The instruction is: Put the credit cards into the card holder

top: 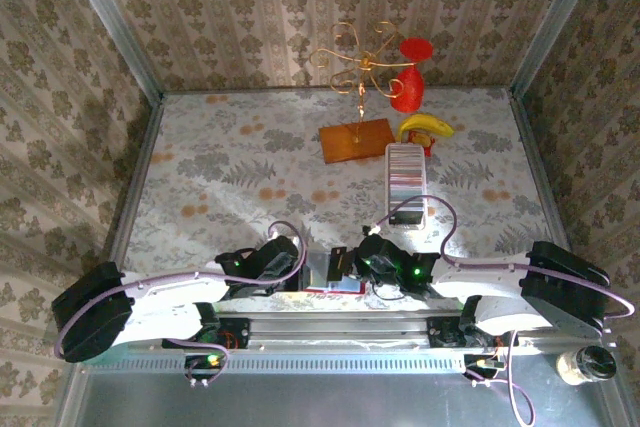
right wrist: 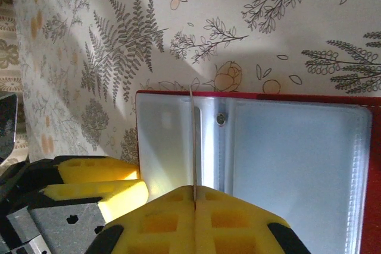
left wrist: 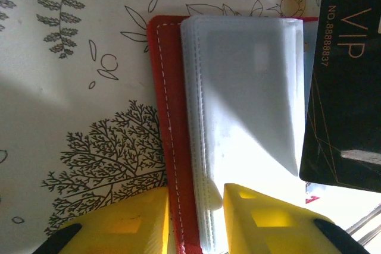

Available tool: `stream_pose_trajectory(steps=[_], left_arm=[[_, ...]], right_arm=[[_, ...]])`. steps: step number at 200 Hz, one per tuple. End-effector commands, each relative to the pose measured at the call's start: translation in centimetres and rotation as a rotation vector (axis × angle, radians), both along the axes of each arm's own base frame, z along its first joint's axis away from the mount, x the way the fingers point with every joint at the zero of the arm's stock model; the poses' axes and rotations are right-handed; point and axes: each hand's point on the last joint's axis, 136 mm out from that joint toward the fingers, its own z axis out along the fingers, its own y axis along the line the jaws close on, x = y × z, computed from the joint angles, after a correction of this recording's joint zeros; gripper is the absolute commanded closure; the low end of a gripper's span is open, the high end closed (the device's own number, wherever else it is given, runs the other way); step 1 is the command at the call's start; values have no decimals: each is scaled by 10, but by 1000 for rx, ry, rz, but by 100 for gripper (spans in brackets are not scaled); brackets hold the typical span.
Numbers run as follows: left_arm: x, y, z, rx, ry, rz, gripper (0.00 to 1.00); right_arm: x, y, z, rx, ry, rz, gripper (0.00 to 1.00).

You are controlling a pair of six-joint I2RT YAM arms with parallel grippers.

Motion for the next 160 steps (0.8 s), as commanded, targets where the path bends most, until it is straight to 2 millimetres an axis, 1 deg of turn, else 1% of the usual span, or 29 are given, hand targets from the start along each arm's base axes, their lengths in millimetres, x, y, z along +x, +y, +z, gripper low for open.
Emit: stream_pose_trajectory(steps=[1,26,46,66,160], left_arm=[[-3,6,-8,21,7,12,71],[-3,6,-8,21,8,12,71],[-3,5,-8,20,8,13,71],[-4,5,-8,20,8,13,71],[-4,5,-10,20,8,12,72]], right_arm=[[6,2,7,23,-26,-39,100],[5,1,4,17,-23,-40,100],[3,-5,-2,-8,-11,-47,100],[3,-8,-4,-11,-8,-56,100],[-1,-12,-9,-22,3,-53,100]])
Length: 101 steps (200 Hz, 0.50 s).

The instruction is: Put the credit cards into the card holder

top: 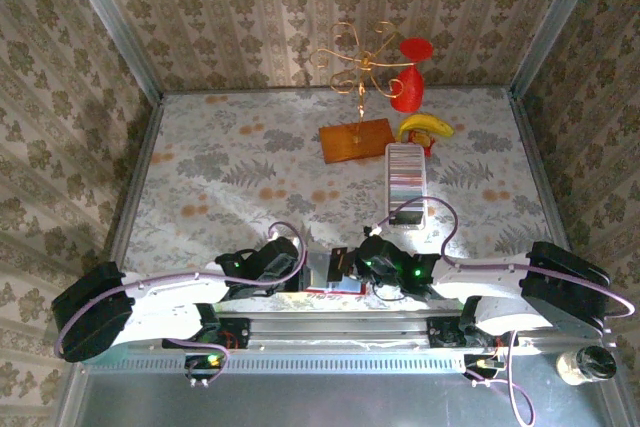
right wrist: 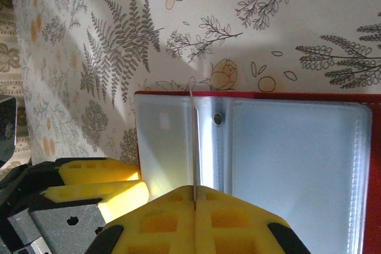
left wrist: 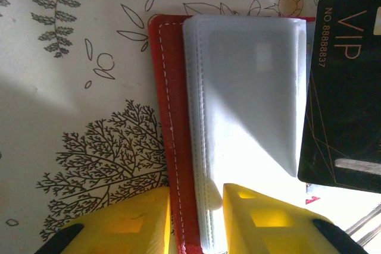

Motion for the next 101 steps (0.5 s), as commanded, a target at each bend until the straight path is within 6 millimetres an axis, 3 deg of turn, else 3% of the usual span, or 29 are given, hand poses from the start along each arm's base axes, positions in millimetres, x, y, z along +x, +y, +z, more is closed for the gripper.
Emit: stream_pose_trajectory(steps=[1,101], left_arm=[[-4,6,-8,27,12,13,72],[-5,6,-10,31,15,16,72]], right_arm=[[1,-9,-6,-26,-10,-38,100],[1,4,0,51,-10,-34,100]])
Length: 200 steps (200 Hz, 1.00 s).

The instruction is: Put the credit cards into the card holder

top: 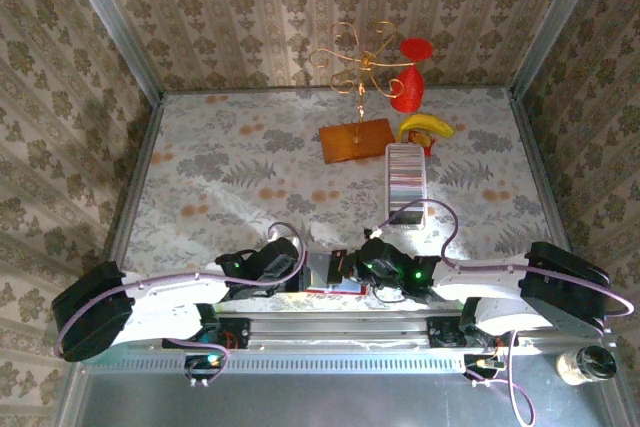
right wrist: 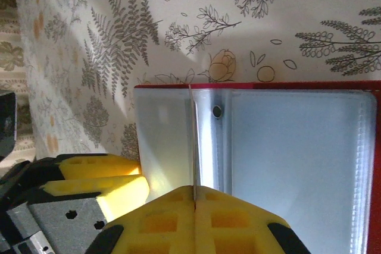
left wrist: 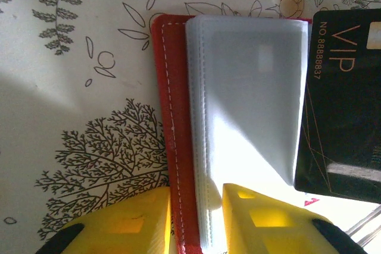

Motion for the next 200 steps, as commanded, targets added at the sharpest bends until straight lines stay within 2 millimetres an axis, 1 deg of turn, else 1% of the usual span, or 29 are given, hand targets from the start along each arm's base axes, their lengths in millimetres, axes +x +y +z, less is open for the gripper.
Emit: stream_pose_trajectory(steps=[1,32,59,81,108,121,141,170,200], left_arm=[[-4,6,-10,33,13,5,72],[-5,7,-10,34,14,7,72],[-5,6,-10,34,12,6,72],[-5,7,-10,33,13,5,72],[-5,7,-10,34,13,5,72],[-5,7,-10,33,11,5,72],[-5,7,-11,33,14,7,72],[-5,8,-11,33,13,8,72],[-5,7,-11,32,12,10,72]], right_arm=[[4,1,0,22,-14,-30,100],[4,4,3,57,-13,-37,100],[6,3,1,43,-13,-45,100],[7,7,1,37,-5,-41,100],[-2,14,-7,27,56,-1,100],[-6,12,-10,30,76,-5,100],[-8,10,-10,25,82,-4,100],[-10,13,-7,39,95,10,100],[-14,14,-12,26,119,24,100]])
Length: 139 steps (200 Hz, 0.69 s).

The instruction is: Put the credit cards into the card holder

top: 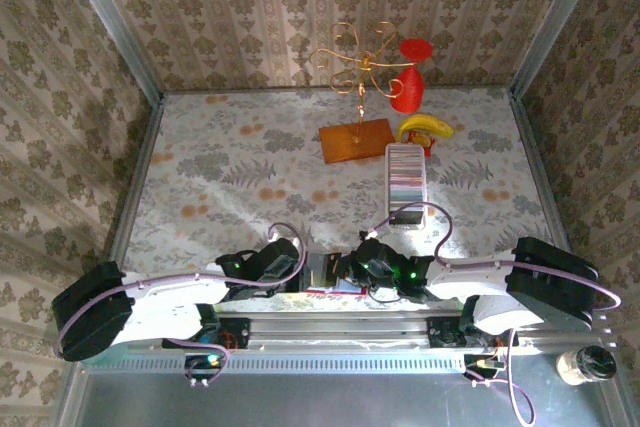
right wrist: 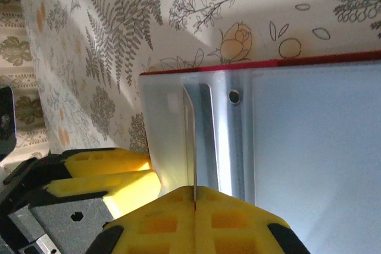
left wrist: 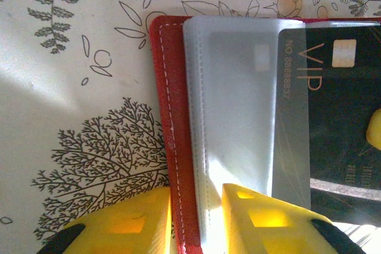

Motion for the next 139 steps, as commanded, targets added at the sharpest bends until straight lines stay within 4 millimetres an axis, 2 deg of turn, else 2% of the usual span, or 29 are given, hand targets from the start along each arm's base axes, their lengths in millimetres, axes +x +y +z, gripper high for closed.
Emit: stream_pose_trajectory(steps=[1,41,47,55,72,88,93,114,139], left_arm=[[-4,8,-11,35,13,10,72],[-5,8,-11,40,14,6,72],[-4,7,-11,40,13,6,72],[-4,7,-10,38,12,6,72],[-4,7,-10,38,13,6,72],[-5,6,-10,36,13,3,72],[-5,6,-10,36,15,3,72],[-5,6,-10,38,15,2,72],[-5,6,-10,37,13,1,72]], right_arm=[[-8,0,-6,-23,49,13,100],[-5,6,-5,-11,38,22,100],[-6,6,-14,-36,52,26,100],[-6,6,-15,-42,53,28,94],[-4,6,-17,-62,42,32,89],[-3,6,-16,-86,34,43,74],[-3,5,-17,-104,37,47,72],[-5,-3,-21,-197,51,72,71],[-5,0,-22,-210,50,84,77]])
